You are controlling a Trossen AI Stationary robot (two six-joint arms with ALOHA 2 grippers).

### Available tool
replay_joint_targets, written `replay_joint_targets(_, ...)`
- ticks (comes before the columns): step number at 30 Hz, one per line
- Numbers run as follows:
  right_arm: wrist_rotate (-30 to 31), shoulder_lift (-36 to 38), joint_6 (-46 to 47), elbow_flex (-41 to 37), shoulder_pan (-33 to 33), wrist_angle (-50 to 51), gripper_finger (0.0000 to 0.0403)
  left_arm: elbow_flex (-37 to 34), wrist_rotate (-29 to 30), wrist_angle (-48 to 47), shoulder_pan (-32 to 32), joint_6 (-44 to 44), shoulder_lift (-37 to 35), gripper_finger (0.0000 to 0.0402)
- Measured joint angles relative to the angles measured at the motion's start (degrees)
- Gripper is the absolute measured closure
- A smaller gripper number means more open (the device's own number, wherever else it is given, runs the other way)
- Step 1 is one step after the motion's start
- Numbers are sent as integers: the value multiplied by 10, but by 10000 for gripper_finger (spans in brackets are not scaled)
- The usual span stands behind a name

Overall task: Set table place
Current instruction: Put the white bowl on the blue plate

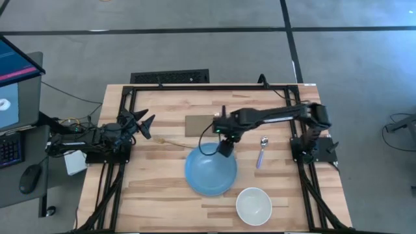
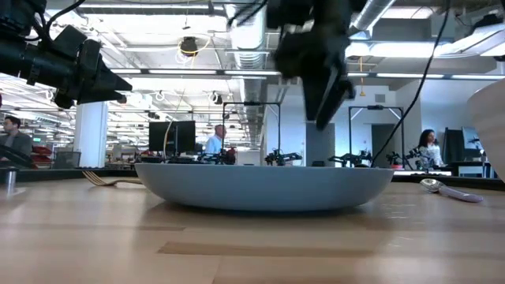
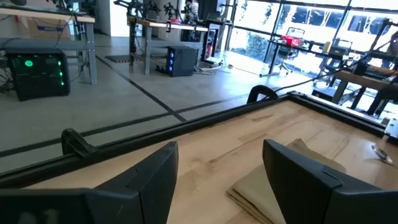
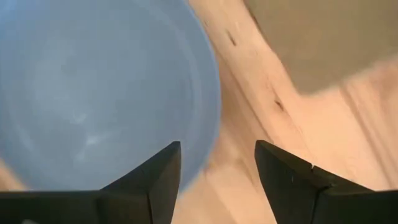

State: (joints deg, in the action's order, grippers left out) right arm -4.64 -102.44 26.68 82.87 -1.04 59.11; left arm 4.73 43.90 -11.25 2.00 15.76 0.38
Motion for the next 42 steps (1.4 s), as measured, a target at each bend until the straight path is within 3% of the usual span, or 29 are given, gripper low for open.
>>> replay_joint_targets(7,-43,128,-1,0,74,117,175,0,0,0,0,4,0,178)
replay_joint_targets(15,23,205,74,0,241,111,175,0,0,0,0,4,0,178)
replay_joint_targets(20,94,198,107,-5,333,117,175,0,0,0,0,11,0,178)
replay_joint_targets(25,130,153,136,-16,372,122,175,0,0,0,0,15,0,178)
replay_joint_targets(34,69,66,150,-75,379,60,175,0,0,0,0,15,0,178)
replay_joint_targets(42,37,69,178,-132,373,-47,175,0,0,-1,0,20,0,178)
